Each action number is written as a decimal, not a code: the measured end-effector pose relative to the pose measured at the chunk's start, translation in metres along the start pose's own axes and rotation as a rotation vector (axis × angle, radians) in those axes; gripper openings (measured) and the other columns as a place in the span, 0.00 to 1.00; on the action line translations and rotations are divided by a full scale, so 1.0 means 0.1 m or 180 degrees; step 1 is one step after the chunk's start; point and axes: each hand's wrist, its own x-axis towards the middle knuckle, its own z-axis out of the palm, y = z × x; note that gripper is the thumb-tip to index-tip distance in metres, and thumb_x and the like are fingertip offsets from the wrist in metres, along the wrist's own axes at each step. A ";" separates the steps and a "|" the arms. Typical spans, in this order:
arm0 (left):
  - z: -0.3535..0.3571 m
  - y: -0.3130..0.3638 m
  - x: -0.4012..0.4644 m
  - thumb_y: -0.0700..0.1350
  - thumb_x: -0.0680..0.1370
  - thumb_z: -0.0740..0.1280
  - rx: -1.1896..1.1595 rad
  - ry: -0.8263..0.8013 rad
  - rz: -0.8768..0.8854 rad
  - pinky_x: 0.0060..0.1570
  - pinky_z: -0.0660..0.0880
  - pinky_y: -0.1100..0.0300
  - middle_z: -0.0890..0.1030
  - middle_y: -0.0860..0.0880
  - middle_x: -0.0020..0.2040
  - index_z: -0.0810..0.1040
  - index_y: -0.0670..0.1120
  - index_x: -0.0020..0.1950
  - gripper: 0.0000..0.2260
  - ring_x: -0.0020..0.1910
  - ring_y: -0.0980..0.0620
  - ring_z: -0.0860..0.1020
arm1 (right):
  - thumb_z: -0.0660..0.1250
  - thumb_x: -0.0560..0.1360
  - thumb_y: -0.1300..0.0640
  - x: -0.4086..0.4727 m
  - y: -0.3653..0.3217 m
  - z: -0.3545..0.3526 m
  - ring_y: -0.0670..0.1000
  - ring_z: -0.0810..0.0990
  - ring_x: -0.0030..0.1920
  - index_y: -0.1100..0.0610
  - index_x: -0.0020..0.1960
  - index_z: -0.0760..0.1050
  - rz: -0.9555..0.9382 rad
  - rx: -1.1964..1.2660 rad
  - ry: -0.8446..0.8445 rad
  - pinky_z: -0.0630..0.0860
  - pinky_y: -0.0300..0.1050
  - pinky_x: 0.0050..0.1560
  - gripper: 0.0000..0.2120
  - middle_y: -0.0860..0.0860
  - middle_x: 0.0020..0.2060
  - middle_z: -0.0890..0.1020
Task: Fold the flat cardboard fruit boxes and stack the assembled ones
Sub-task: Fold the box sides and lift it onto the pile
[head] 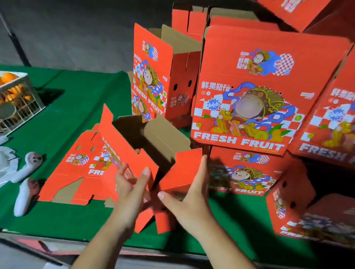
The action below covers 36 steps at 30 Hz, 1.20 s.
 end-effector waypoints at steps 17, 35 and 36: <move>-0.19 -0.18 0.07 0.77 0.69 0.66 0.0220 0.0125 0.0354 0.78 0.59 0.41 0.67 0.61 0.78 0.55 0.76 0.74 0.36 0.77 0.53 0.68 | 0.65 0.82 0.61 0.02 0.13 0.18 0.53 0.76 0.54 0.58 0.54 0.73 -0.0322 -0.0083 0.0471 0.74 0.51 0.58 0.02 0.53 0.52 0.73; -0.54 0.26 0.84 0.65 0.81 0.62 0.0627 0.0716 0.0858 0.80 0.54 0.54 0.55 0.54 0.84 0.49 0.53 0.85 0.38 0.81 0.59 0.56 | 0.57 0.79 0.62 0.80 0.15 -1.13 0.64 0.79 0.60 0.62 0.59 0.74 0.1604 0.1834 0.1751 0.83 0.55 0.47 0.12 0.64 0.59 0.79; -0.52 0.29 0.85 0.63 0.83 0.61 0.0474 0.0537 0.0901 0.78 0.56 0.59 0.59 0.59 0.82 0.51 0.54 0.84 0.34 0.79 0.63 0.59 | 0.56 0.79 0.62 0.85 0.13 -1.15 0.65 0.79 0.61 0.63 0.59 0.75 0.1643 0.1792 0.1761 0.83 0.57 0.49 0.12 0.65 0.60 0.79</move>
